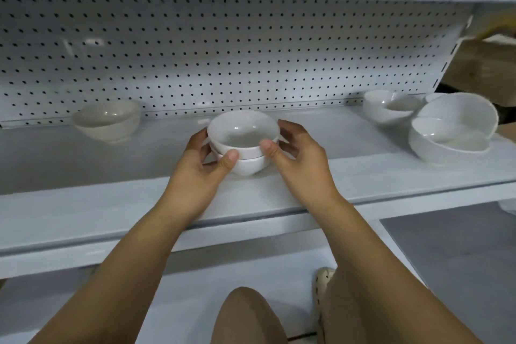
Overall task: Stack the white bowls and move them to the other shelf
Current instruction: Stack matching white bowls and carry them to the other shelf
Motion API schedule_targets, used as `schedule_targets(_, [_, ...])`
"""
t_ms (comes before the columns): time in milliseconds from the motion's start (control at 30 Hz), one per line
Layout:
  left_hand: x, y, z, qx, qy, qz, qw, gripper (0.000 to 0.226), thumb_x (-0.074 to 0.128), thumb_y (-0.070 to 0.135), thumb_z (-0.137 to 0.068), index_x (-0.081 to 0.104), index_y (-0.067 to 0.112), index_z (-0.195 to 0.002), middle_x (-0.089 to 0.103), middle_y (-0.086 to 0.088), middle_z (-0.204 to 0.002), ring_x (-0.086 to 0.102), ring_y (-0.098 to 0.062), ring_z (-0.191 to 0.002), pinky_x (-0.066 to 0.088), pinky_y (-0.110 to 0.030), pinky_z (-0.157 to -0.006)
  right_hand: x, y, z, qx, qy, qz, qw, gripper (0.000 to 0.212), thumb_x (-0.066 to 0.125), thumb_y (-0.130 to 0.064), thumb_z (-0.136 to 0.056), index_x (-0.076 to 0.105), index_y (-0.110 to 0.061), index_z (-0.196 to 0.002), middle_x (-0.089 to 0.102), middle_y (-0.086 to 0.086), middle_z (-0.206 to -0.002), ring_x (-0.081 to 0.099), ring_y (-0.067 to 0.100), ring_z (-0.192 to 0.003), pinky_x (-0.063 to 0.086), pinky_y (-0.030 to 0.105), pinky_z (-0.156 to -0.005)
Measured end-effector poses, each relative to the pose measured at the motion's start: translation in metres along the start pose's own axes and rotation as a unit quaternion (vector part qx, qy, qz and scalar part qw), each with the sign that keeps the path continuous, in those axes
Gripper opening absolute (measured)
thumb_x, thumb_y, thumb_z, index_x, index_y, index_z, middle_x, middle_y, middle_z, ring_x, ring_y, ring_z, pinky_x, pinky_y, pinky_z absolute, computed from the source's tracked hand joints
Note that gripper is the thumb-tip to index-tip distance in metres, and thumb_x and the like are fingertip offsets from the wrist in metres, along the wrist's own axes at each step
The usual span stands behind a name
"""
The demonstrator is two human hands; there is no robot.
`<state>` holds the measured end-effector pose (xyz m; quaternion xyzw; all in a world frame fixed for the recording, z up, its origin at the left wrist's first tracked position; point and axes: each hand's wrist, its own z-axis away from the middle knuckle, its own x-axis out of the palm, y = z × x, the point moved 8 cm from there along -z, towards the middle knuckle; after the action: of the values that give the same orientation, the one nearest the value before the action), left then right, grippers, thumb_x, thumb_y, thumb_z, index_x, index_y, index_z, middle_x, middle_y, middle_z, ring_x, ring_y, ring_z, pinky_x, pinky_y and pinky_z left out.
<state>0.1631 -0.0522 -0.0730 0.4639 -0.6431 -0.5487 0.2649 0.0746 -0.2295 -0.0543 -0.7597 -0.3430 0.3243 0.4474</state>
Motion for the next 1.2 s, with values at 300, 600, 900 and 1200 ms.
schedule_targets(300, [0.095, 0.009, -0.019, 0.017, -0.037, -0.002, 0.999, 0.057, 0.064, 0.024, -0.099, 0.037, 0.020, -0.150, 0.055, 0.006, -0.138, 0.056, 0.031, -0.084, 0.043, 0.003, -0.072, -0.084, 0.015, -0.001, 0.040, 0.059, 0.061, 0.996, 0.031, 0.068, -0.029, -0.098, 0.057, -0.034, -0.127, 0.065, -0.022, -0.108, 0.064, -0.001, -0.105, 0.047, 0.009, -0.091])
schedule_targets(600, [0.170, 0.027, -0.029, 0.020, -0.083, -0.029, 0.996, 0.061, 0.068, 0.044, -0.093, 0.042, 0.030, -0.146, 0.061, 0.013, -0.124, 0.060, 0.009, -0.096, 0.044, 0.000, -0.069, -0.152, 0.021, 0.022, 0.057, 0.152, 0.102, 0.981, 0.055, 0.072, -0.036, -0.094, 0.056, -0.015, -0.142, 0.066, -0.013, -0.119, 0.062, 0.003, -0.114, 0.047, 0.012, -0.097])
schedule_targets(900, [0.194, 0.017, -0.042, 0.020, -0.072, 0.054, 0.996, 0.064, 0.071, 0.052, -0.082, 0.052, 0.030, -0.140, 0.066, 0.015, -0.124, 0.062, 0.009, -0.110, 0.048, -0.015, -0.090, -0.210, -0.001, 0.044, -0.018, 0.337, 0.103, 0.936, 0.019, 0.075, -0.026, -0.093, 0.071, -0.016, -0.109, 0.074, -0.008, -0.100, 0.069, 0.000, -0.094, 0.051, 0.010, -0.080])
schedule_targets(1200, [0.195, 0.013, -0.044, 0.041, -0.080, 0.053, 0.995, 0.061, 0.070, 0.044, -0.089, 0.046, 0.032, -0.144, 0.063, 0.016, -0.122, 0.056, 0.012, -0.107, 0.043, -0.012, -0.085, -0.329, -0.011, 0.014, 0.094, 0.428, 0.192, 0.878, 0.053, 0.073, -0.051, -0.090, 0.066, -0.009, -0.121, 0.072, 0.007, -0.112, 0.068, 0.021, -0.102, 0.056, 0.040, -0.097])
